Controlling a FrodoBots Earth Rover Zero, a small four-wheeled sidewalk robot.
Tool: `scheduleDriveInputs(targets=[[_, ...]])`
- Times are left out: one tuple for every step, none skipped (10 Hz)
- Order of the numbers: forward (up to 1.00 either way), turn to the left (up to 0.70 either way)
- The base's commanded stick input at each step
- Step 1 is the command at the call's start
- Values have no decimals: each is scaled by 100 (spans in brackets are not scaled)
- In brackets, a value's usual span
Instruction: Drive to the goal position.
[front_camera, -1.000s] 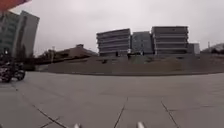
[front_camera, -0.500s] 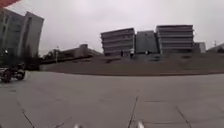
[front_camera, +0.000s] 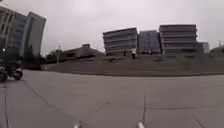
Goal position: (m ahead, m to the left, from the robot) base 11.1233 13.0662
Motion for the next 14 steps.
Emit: scheduleDriveInputs(targets=[[70,0],[70,1],[70,1],[70,3],[70,10],[70,14],[70,14],[70,14],[70,14],[70,14],[70,14],[70,13],[70,6],[70,1]])
